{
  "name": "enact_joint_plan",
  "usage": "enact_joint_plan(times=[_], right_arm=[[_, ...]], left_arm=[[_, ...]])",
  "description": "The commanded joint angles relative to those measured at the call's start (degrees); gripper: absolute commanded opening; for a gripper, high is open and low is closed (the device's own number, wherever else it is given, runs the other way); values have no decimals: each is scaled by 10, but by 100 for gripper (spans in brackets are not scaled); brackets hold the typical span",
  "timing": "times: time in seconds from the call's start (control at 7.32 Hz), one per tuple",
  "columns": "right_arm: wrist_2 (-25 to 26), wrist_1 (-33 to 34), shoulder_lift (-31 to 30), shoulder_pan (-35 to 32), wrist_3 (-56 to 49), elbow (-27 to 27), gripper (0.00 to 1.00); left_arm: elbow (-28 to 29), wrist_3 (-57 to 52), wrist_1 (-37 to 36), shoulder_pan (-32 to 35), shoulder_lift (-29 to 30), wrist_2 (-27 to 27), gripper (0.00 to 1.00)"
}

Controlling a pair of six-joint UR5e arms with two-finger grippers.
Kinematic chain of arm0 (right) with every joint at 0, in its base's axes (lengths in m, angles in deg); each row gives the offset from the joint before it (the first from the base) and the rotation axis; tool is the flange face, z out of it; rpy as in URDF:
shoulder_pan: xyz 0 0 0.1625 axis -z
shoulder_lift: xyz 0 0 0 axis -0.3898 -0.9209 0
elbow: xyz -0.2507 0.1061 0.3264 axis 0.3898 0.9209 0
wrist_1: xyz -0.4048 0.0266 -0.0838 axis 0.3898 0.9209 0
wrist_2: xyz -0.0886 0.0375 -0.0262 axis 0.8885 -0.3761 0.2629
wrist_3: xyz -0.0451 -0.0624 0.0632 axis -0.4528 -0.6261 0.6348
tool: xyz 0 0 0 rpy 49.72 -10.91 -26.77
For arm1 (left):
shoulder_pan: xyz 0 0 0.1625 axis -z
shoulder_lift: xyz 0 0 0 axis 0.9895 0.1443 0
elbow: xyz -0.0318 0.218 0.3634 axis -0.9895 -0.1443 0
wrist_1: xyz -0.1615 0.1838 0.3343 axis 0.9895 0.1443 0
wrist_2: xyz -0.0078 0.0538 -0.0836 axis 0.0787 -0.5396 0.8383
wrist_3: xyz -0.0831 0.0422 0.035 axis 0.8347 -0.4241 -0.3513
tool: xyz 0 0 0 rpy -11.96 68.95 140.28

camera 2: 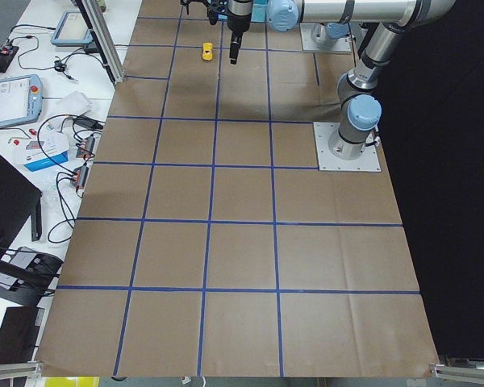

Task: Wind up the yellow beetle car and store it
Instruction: 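Lower the right gripper down onto the yellow beetle car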

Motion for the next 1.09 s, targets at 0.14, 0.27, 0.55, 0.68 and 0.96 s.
enact_joint_plan(times=[0.14,0.27,0.55,0.68,0.96], right_arm=[[0,51,31,-10,-8,-12,100],[1,63,36,-13,-8,-20,100],[0,107,48,-15,-8,-43,100],[1,113,57,-14,-12,-44,100],[1,119,60,-15,-13,-64,100]], left_arm=[[-3,0,-6,0,0,1,100],[-3,0,-6,0,1,1,100],[-3,0,-6,0,0,1,100],[-3,0,-6,0,1,1,100],[-3,0,-6,0,0,1,100]])
